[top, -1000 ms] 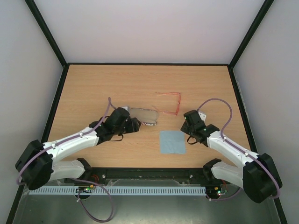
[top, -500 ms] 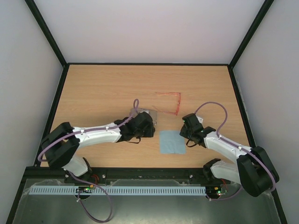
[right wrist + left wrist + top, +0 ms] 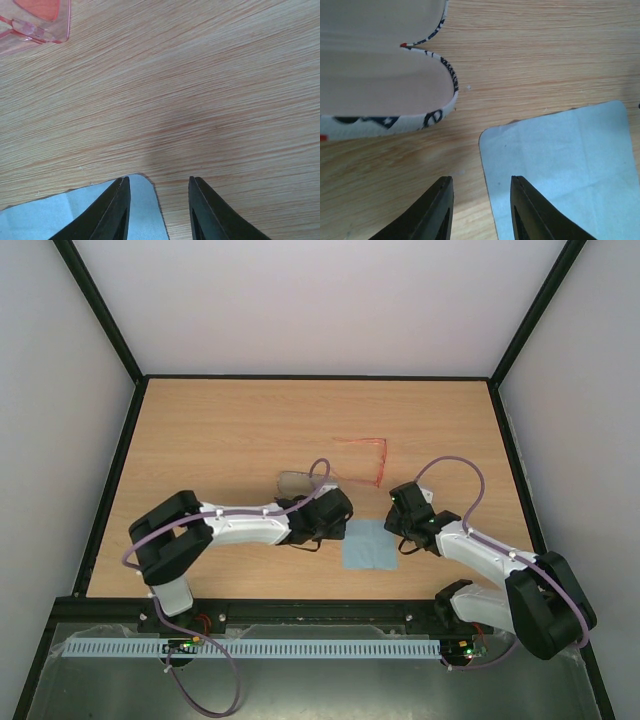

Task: Organize the sunglasses
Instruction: Fold the glasses cleaning cloth at the center of the board.

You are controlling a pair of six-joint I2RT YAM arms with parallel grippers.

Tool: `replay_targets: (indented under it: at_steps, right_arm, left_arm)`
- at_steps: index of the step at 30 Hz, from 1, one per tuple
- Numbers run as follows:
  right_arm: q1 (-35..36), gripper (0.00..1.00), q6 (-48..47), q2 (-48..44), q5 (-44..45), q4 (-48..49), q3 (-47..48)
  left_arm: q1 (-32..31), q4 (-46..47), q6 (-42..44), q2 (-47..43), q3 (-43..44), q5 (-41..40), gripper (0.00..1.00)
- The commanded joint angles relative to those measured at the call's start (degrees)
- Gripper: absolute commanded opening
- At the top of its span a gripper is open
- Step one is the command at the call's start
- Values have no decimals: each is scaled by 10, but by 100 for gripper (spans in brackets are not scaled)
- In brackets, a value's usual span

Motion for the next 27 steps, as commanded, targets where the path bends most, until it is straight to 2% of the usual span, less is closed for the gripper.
replay_targets:
  at_steps: [1, 13, 27]
  right_arm:
    - [-3, 34, -11, 2, 17, 11, 13]
    - [-4, 28, -26, 31, 9, 32, 15]
    - [-4, 27, -51, 71, -9, 34, 39]
  left_arm:
    - [-6, -9, -3, 38, 35, -33, 32]
    - [-2, -19, 4, 113, 88, -51, 26]
    - [10, -27, 7, 136, 97, -49, 19]
